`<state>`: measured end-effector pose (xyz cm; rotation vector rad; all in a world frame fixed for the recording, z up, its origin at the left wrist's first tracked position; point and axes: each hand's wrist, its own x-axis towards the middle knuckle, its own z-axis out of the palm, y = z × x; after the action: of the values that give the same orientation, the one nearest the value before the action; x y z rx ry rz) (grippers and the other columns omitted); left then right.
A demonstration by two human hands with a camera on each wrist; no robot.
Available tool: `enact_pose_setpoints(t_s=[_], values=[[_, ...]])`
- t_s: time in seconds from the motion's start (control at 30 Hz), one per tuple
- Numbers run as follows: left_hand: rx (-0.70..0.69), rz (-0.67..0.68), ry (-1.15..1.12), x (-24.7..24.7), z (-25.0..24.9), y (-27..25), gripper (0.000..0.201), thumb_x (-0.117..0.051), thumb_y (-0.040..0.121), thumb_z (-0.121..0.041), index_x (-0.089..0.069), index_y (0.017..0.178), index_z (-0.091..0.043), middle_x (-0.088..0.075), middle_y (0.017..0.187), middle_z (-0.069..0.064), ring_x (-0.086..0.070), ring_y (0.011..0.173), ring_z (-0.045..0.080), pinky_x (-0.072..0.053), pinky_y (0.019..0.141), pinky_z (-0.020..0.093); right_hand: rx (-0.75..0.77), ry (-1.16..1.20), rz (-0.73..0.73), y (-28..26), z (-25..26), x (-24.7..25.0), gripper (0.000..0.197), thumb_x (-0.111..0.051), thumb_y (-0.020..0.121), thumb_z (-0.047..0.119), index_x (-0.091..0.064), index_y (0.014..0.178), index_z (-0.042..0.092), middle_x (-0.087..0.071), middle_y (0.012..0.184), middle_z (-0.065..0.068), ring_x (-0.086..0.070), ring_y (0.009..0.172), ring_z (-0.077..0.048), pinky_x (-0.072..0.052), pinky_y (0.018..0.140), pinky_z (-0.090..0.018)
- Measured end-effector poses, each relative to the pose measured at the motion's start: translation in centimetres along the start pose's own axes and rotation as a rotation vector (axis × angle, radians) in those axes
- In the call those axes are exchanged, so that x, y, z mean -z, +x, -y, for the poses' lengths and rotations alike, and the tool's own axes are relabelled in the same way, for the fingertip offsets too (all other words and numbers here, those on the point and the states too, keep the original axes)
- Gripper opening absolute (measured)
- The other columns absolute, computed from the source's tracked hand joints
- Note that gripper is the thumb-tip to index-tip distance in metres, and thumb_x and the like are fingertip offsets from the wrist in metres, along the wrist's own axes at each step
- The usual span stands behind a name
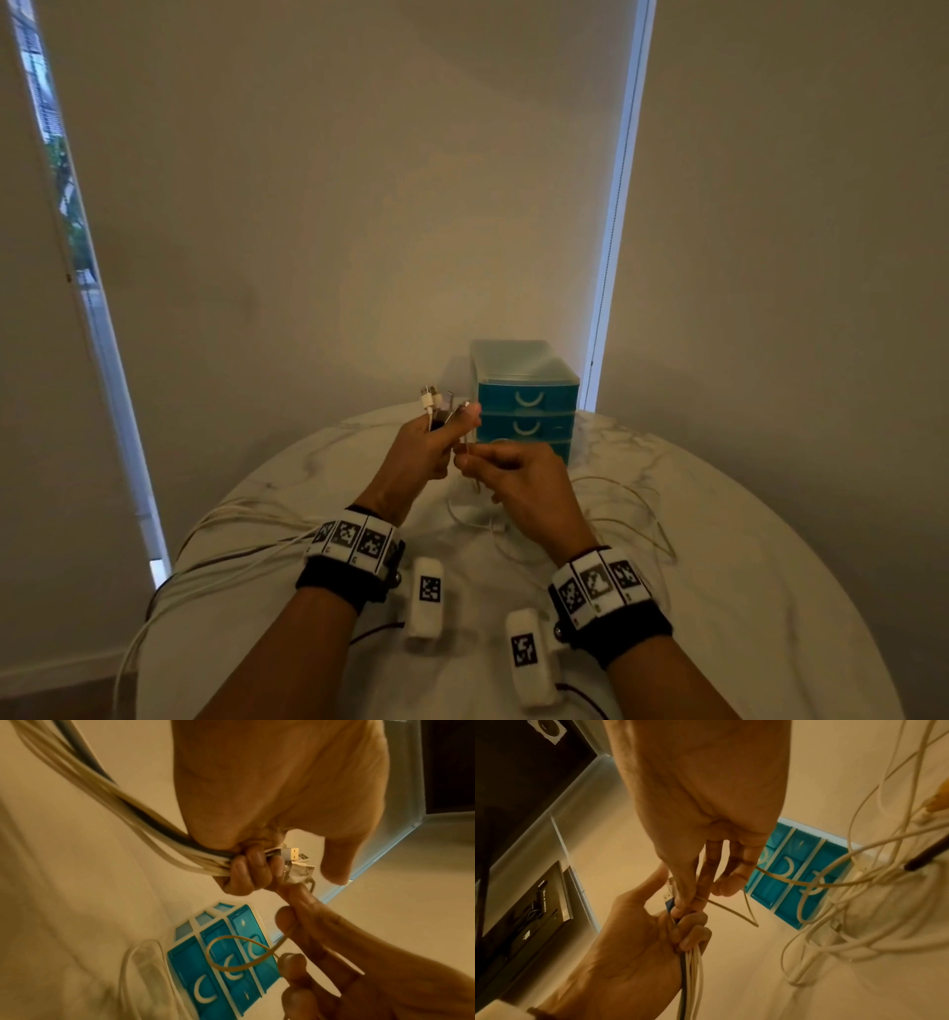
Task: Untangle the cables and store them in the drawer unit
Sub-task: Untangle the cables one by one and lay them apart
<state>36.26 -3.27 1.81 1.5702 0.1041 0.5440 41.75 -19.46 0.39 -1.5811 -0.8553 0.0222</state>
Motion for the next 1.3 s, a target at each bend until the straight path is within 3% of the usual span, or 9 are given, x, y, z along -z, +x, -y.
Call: enact_pose_setpoints(t_s=[0.13,0.27,0.47,0.63,0.73,0.93,1.0,1.1,1.3], values=[[-0.053,-0.148,0.092,-0.1,0.0,-0.1,0.036,-0.067,0.097,-0.06,-0.076,0.098,-0.025,-0.057,0.061,-0.015,-0.047,0.061,0.007,-0.041,0.06,0.028,-0.002,-0.059,-0.008,-0.2,0.2,-0.3,0.031,-0.083,0.089,0.043,-0.081,0.119,0.032,-0.08,0.108,0.015,-0.074,0.094,-0.004,-0.058,0.073,-0.022],[-0.137,-0.213,-0.15,1.4,-0.1,0.3,0.037,-0.066,0.1,-0.057,-0.072,0.094,-0.021,-0.038,0.067,-0.004,-0.032,0.058,0.011,-0.031,0.056,0.029,-0.031,0.132,-0.336,0.0,0.5,1.6,0.025,-0.081,0.093,0.036,-0.079,0.117,0.031,-0.078,0.111,0.011,-0.076,0.088,-0.013,-0.058,0.061,-0.022],[-0.176,-0.232,-0.236,1.9,-0.5,0.2,0.032,-0.063,0.103,-0.052,-0.066,0.094,-0.021,-0.031,0.068,-0.005,-0.026,0.059,0.01,-0.03,0.057,0.028,-0.242,-0.069,-0.58,-0.1,-1.6,4.8,0.047,-0.092,0.08,0.026,-0.06,0.115,0.024,-0.061,0.119,0.001,-0.06,0.107,-0.017,-0.049,0.088,-0.032],[-0.204,-0.327,-0.378,2.5,-1.2,0.2,0.028,-0.057,0.104,-0.049,-0.062,0.09,-0.025,-0.048,0.078,-0.005,-0.025,0.057,0.007,-0.027,0.051,0.023,-0.423,-0.162,-0.523,0.0,-4.1,7.0,0.053,-0.09,0.077,0.022,-0.065,0.124,0.013,-0.07,0.121,-0.012,-0.067,0.112,-0.032,-0.056,0.099,-0.046],[-0.208,-0.36,-0.422,2.7,-0.9,0.4,0.027,-0.052,0.108,-0.045,-0.062,0.091,-0.026,-0.066,0.088,-0.008,-0.036,0.06,0.005,-0.031,0.051,0.019,-0.374,-0.168,-0.445,-0.4,-4.7,7.2,0.016,-0.088,0.082,0.032,-0.084,0.092,0.021,-0.08,0.092,-0.002,-0.074,0.094,-0.026,-0.062,0.091,-0.047],[-0.123,-0.336,-0.573,2.8,0.4,1.3,0.03,-0.047,0.109,-0.047,-0.056,0.091,-0.023,-0.05,0.064,-0.007,-0.066,0.078,0.013,-0.057,0.092,0.036,-0.168,0.016,-0.414,-0.4,-2.6,5.6,0.023,-0.079,0.09,0.049,-0.08,0.1,0.029,-0.079,0.081,0.0,-0.078,0.071,-0.016,-0.066,0.074,-0.04],[-0.109,-0.275,-0.616,2.9,0.4,1.0,0.034,-0.046,0.11,-0.046,-0.053,0.087,-0.022,-0.042,0.062,-0.006,-0.048,0.054,0.008,-0.061,0.07,0.027,-0.178,0.117,-0.329,-0.4,-2.1,4.6,0.024,-0.076,0.095,0.046,-0.079,0.108,0.026,-0.082,0.092,0.003,-0.079,0.089,-0.012,-0.066,0.085,-0.041],[-0.051,-0.181,-0.453,2.6,0.0,0.6,0.028,-0.06,0.104,-0.047,-0.058,0.089,-0.024,-0.038,0.063,-0.009,-0.029,0.045,0.004,-0.029,0.039,0.019,-0.169,0.17,-0.322,-0.4,-1.9,3.4,0.022,-0.073,0.099,0.04,-0.08,0.105,0.02,-0.083,0.098,0.001,-0.078,0.1,-0.013,-0.062,0.092,-0.039],[-0.111,-0.104,0.147,-0.4,0.1,-0.4,0.023,-0.088,0.086,-0.038,-0.077,0.101,-0.024,-0.08,0.086,-0.019,-0.071,0.075,-0.006,-0.048,0.058,0.008,-0.168,0.224,-0.264,-0.1,-2.0,2.3,0.018,-0.079,0.093,0.013,-0.079,0.111,0.012,-0.082,0.104,-0.005,-0.078,0.102,-0.019,-0.064,0.093,-0.036]])
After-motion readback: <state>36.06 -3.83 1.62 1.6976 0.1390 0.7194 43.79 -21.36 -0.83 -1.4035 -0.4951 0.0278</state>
